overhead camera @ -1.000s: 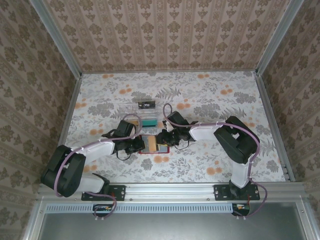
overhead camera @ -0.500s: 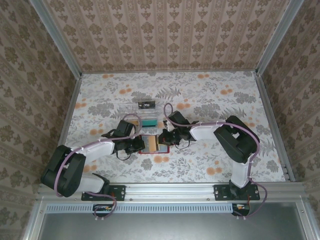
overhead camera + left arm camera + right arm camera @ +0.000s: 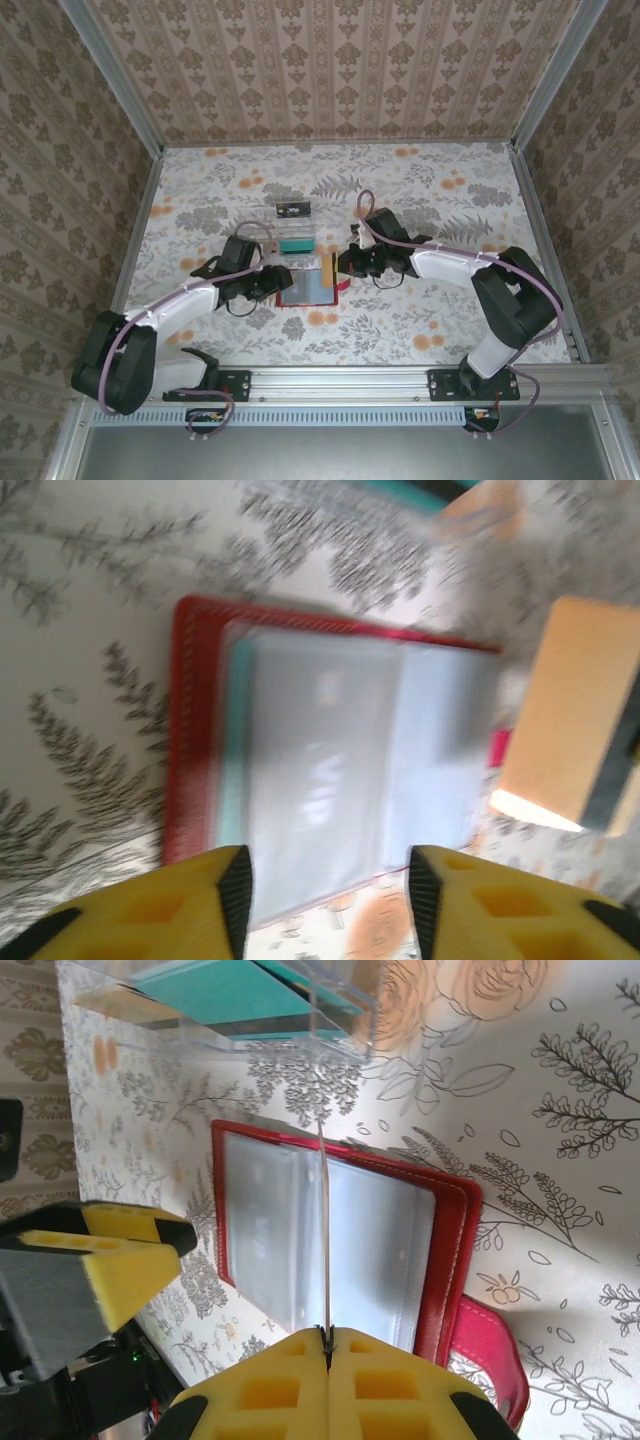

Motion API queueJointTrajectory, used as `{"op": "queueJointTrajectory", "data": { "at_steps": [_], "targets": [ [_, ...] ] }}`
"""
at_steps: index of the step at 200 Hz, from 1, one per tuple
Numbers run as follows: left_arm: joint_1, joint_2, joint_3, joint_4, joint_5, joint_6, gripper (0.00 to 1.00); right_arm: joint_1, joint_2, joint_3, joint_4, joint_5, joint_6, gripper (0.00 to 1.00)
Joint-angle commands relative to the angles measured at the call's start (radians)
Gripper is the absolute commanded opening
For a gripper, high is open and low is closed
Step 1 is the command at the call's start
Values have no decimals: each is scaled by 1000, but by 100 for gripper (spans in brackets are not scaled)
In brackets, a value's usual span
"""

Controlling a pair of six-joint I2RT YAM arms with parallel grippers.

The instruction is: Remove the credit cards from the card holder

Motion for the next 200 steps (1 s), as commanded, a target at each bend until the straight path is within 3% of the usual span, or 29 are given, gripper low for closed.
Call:
{"op": "queueJointTrajectory", "data": {
  "at_steps": [1, 16, 62, 112, 170, 200],
  "targets": [
    [7, -48, 62, 98, 85, -78, 51, -7, -51, 43, -41, -17, -25, 0],
    [44, -55, 76, 168, 124, -128, 53, -7, -69, 67, -33, -26, -20, 0],
    [49, -10, 72, 419, 249, -278, 43, -11, -107, 84, 104, -113, 42, 0],
    [45, 22, 51, 522, 296, -327, 36, -12, -94, 66, 216, -165, 107, 0],
    [28, 28, 48, 520, 315, -322, 32, -12, -73, 59, 273, -183, 142, 0],
    [27, 17, 47, 540, 326, -327, 18, -12, -65, 53, 268, -180, 136, 0]
  ]
}}
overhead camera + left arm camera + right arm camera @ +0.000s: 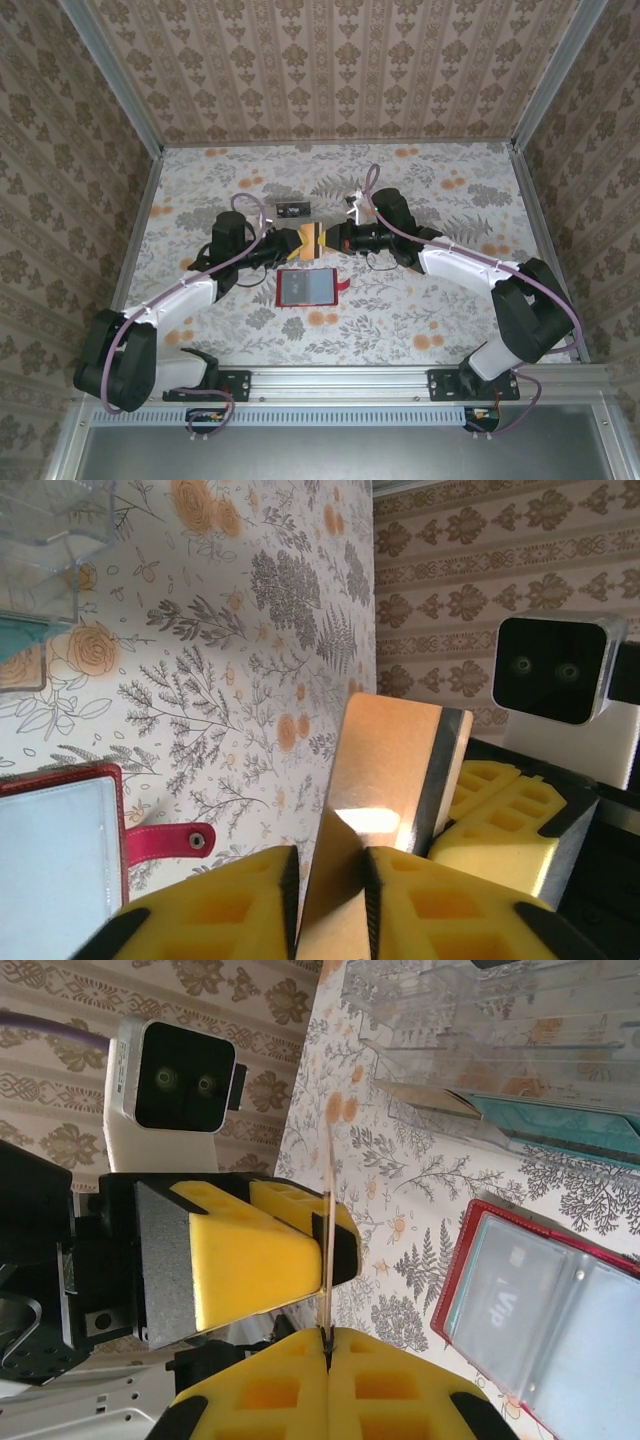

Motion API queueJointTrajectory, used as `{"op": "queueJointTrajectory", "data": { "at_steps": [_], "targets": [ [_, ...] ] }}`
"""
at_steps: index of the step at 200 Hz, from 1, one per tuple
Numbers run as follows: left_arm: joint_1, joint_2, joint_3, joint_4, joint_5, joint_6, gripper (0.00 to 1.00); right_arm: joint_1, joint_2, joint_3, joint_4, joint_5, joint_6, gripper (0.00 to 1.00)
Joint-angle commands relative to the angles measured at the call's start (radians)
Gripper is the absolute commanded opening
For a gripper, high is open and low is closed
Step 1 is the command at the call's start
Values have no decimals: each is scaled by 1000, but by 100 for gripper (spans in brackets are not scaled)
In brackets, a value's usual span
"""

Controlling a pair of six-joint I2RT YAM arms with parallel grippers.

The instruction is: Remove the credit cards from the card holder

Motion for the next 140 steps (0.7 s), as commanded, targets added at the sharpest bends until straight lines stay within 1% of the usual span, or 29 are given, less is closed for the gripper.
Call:
{"op": "queueJointTrajectory", "data": {
  "at_steps": [1, 21, 26, 33, 39, 43, 55, 76, 82, 94, 98, 103, 107, 114, 117, 133, 140],
  "targets": [
    [-5, -10, -5, 48, 34, -5, 18, -4, 21, -8, 31, -26, 6, 0],
    [-5, -28, -5, 44, 28, -2, 10, -6, 28, -17, 30, -23, 4, 0],
    [-5, -34, -5, 41, 25, -2, 8, -7, 29, -19, 31, -23, 4, 3],
    [-5, -41, -7, 36, 22, 0, 4, -7, 32, -21, 30, -23, 2, 12],
    [-5, -46, -5, 30, 20, 3, 0, -8, 33, -20, 27, -21, -1, 25],
    [-5, -50, -6, 24, 21, 6, 0, -8, 34, -20, 21, -19, -4, 33],
    [-5, -64, 1, -7, 15, 29, 0, -10, 32, -21, 7, -14, -14, 42],
    [8, -89, 35, -147, 7, 112, 0, -14, 17, -25, -42, 12, -39, 67],
    [14, -99, 50, -194, 1, 149, 0, -17, 7, -28, -56, 20, -47, 71],
    [22, -117, 96, -352, -29, 258, 0, -22, -10, -29, -94, 40, -69, 80],
    [24, -122, 116, -412, -50, 302, 0, -23, -16, -31, -107, 49, -77, 84],
    [24, -128, 145, -487, -69, 358, 0, -25, -26, -32, -122, 63, -87, 86],
    [25, -130, 166, -541, -113, 401, 0, -27, -34, -32, -133, 72, -93, 89],
    [25, -133, 203, -627, -151, 472, 0, -28, -47, -35, -150, 86, -105, 91],
    [26, -133, 218, -659, -170, 500, 0, -28, -51, -37, -155, 93, -108, 94],
    [26, -128, 285, -792, -269, 649, 0, -29, -74, -43, -178, 121, -123, 100],
    [26, -128, 308, -826, -314, 707, 0, -29, -84, -45, -189, 129, -128, 100]
  ]
}}
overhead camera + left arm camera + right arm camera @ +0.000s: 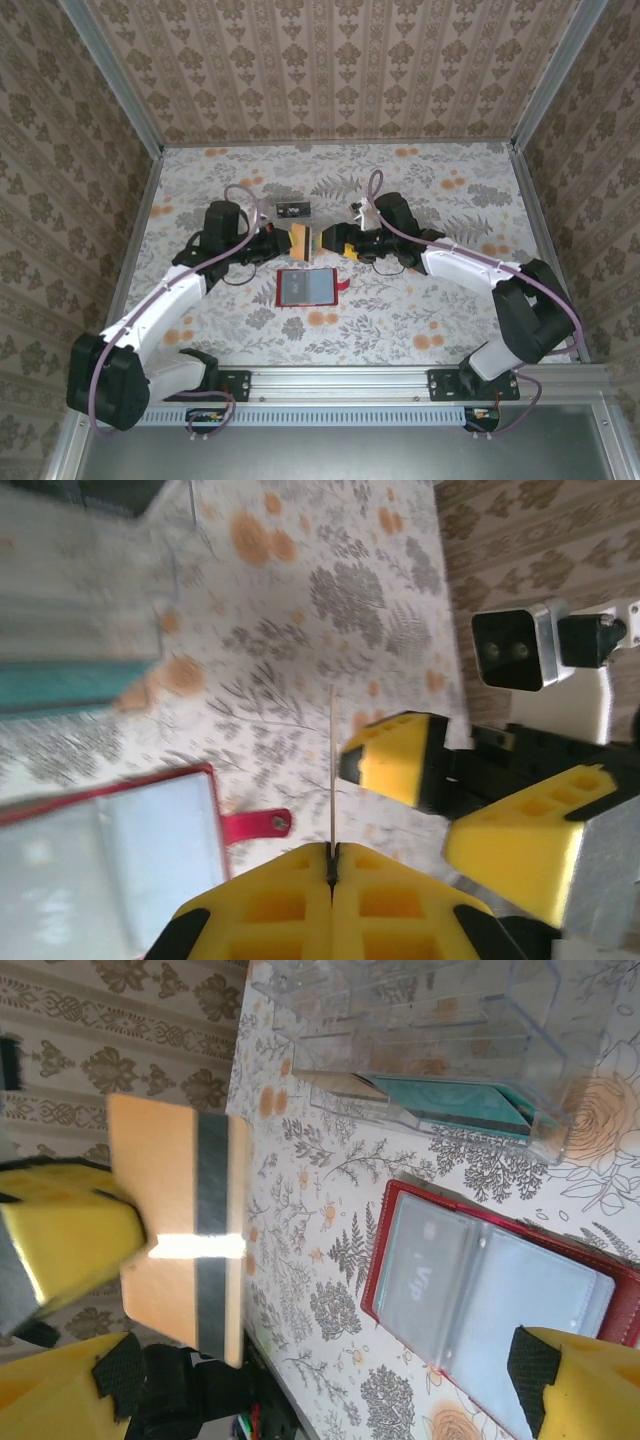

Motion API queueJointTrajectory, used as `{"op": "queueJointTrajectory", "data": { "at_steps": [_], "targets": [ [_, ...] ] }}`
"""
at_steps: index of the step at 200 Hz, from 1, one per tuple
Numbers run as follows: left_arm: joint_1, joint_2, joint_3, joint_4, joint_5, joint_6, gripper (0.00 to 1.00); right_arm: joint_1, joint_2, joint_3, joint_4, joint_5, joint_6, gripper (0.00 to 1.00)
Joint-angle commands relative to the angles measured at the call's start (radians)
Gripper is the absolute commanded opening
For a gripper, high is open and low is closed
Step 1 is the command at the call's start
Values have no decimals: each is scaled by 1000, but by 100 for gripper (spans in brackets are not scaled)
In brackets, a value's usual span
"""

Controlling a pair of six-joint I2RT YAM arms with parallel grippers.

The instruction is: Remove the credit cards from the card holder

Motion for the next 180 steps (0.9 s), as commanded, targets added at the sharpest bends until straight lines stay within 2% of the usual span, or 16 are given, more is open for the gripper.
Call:
{"op": "queueJointTrajectory", "data": {
  "at_steps": [1, 31, 65, 76, 96, 117, 147, 180],
  "targets": [
    [6, -25, 93, -299, -180, 326, 0, -6, -59, -14, -70, 65, -47, 100],
    [3, -28, 148, -360, -376, 568, 0, -7, -93, -19, -101, 98, -71, 100],
    [-31, -22, 169, -352, -509, 964, 0, -15, -118, -28, -122, 112, -88, 100],
    [-32, -15, 161, -358, -516, 1085, 0, -20, -118, -33, -123, 112, -89, 100],
    [-33, -14, 114, -356, -463, 1338, 0, -30, -160, -43, -127, 112, -89, 100],
    [-32, -17, 57, -264, -515, 1426, 0, -45, -176, -52, -132, 112, -91, 100],
    [-34, 19, 33, -262, -496, 1638, 0, -63, -200, -59, -150, 112, -97, 100],
    [-18, 70, 6, -216, -493, 1803, 0, -77, -214, -60, -164, 114, -98, 100]
  ]
}}
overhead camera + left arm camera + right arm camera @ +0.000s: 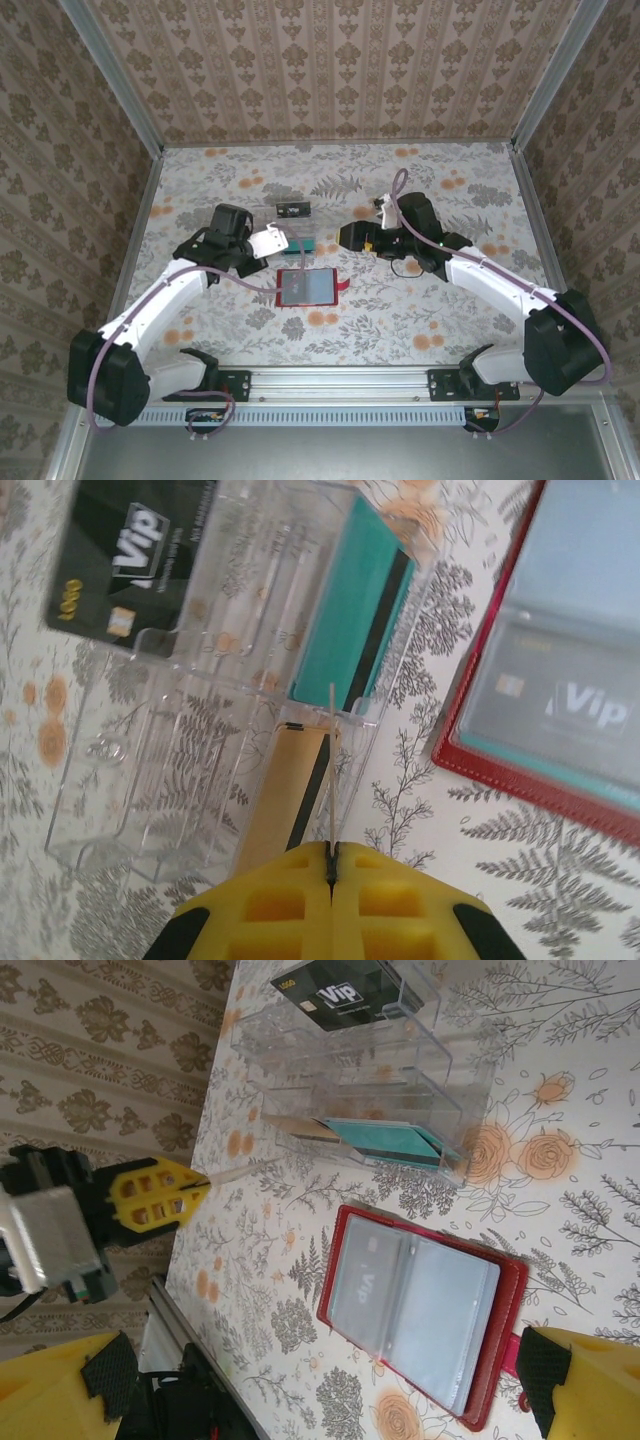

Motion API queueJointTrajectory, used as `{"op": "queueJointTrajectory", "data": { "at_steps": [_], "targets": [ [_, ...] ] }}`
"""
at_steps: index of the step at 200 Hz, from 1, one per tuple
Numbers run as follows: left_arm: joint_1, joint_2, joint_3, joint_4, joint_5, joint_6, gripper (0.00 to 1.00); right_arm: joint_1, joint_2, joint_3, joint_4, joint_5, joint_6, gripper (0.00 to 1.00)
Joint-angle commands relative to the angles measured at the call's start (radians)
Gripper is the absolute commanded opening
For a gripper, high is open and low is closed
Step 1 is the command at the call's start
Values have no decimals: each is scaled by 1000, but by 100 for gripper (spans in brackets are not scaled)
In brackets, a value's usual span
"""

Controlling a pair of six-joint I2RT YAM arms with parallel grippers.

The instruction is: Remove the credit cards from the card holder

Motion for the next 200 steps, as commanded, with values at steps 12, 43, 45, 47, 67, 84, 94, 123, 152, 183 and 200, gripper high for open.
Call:
{"op": "queueJointTrajectory", "data": {
  "at_steps": [12, 43, 45, 47, 67, 84, 94, 123, 152, 183, 200],
  "targets": [
    [17, 45, -28, 64, 5, 263, 0, -12, -35, -11, -36, 19, -20, 100],
    [31, 98, -34, 104, -22, 355, 0, -19, -42, -14, -45, 24, -21, 100],
    [31, 102, -34, 107, -23, 355, 0, -19, -41, -14, -45, 25, -21, 100],
    [32, 104, -34, 109, -25, 356, 0, -18, -42, -14, -46, 25, -21, 100],
    [41, 142, -21, 128, -38, 362, 0, -21, -41, -15, -46, 27, -19, 100],
    [50, 173, -4, 123, -42, 366, 0, -23, -39, -16, -44, 27, -19, 100],
    [54, 187, 0, 130, -46, 366, 0, -23, -36, -15, -45, 27, -19, 100],
    [68, 222, 14, 147, -53, 363, 0, -28, -30, -18, -41, 27, -17, 100],
    [79, 246, 16, 174, -43, 348, 0, -30, -23, -15, -38, 22, -17, 100],
    [84, 282, 25, 188, -52, 346, 0, -33, -10, -10, -35, 16, -15, 100],
    [87, 297, 35, 193, -51, 337, 0, -33, -6, -7, -34, 13, -15, 100]
  ]
}}
